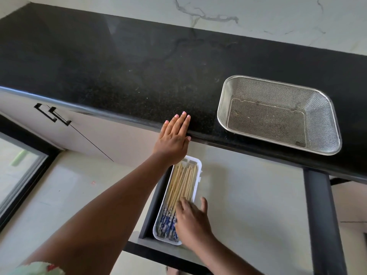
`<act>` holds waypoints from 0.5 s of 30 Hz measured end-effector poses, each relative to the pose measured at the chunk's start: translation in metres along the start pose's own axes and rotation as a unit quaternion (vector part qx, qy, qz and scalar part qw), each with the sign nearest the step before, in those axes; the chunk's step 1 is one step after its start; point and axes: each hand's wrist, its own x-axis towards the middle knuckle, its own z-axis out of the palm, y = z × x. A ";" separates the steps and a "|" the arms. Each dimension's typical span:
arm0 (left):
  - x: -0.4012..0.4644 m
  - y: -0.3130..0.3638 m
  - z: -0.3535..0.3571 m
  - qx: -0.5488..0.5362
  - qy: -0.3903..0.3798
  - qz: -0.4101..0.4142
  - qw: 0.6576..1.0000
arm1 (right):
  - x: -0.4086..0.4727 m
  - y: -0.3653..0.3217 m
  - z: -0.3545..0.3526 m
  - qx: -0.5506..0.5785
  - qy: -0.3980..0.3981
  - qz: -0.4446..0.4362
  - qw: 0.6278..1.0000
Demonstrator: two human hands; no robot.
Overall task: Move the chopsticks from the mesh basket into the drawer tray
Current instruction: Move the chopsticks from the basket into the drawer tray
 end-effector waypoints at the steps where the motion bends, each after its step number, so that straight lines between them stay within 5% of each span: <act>1: 0.000 0.000 0.000 0.000 0.000 0.000 1.000 | -0.003 -0.003 0.005 -0.018 -0.006 0.006 1.000; 15: 0.002 0.001 -0.001 0.006 -0.009 -0.006 1.000 | -0.006 -0.007 -0.004 -0.037 -0.060 -0.119 0.990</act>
